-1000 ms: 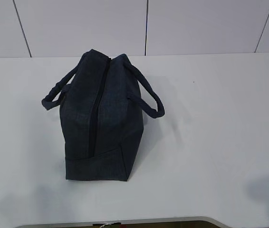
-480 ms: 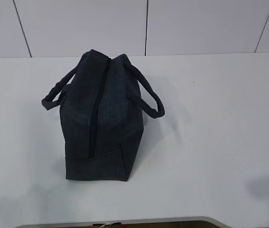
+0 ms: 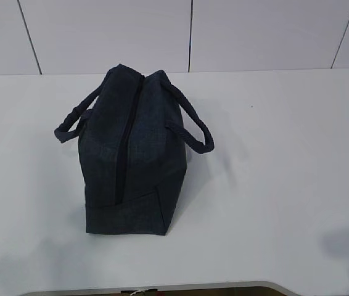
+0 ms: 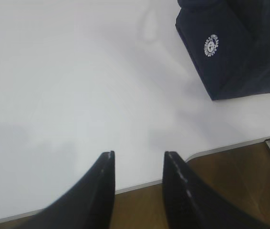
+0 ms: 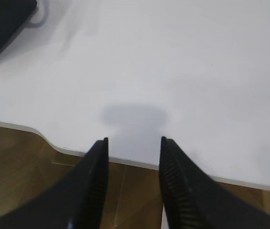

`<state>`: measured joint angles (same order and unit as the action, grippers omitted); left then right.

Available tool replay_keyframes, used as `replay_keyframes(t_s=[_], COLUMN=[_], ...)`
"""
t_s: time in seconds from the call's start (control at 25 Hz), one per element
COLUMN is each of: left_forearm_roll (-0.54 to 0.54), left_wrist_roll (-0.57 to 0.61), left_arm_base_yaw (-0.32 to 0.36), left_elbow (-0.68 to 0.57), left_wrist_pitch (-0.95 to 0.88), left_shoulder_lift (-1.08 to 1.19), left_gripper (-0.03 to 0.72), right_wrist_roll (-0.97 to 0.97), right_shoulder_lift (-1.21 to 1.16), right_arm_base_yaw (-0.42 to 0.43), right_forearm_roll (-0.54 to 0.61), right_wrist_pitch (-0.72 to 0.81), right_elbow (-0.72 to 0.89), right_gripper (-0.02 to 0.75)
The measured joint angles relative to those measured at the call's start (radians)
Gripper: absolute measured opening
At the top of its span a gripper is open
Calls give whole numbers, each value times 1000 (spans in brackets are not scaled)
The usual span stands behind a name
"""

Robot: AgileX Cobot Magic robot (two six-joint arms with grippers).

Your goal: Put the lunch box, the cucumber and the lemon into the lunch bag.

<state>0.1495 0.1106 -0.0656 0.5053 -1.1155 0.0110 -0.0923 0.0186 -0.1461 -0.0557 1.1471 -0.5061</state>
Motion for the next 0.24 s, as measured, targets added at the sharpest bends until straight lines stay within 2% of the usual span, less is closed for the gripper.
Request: replay_keyframes(t_s=[0.24], left_forearm_roll=[0], left_wrist_roll=[0], left_arm_base_yaw=[0], left_elbow=[0], left_wrist_pitch=[0], left_shoulder_lift=[0], left_gripper=[239], right_wrist_roll=[0], right_shoulder_lift=[0], right_arm_base_yaw=[0], right_forearm_roll=[0], right_wrist_pitch=[-2], right_elbow=[0], right_gripper=[300])
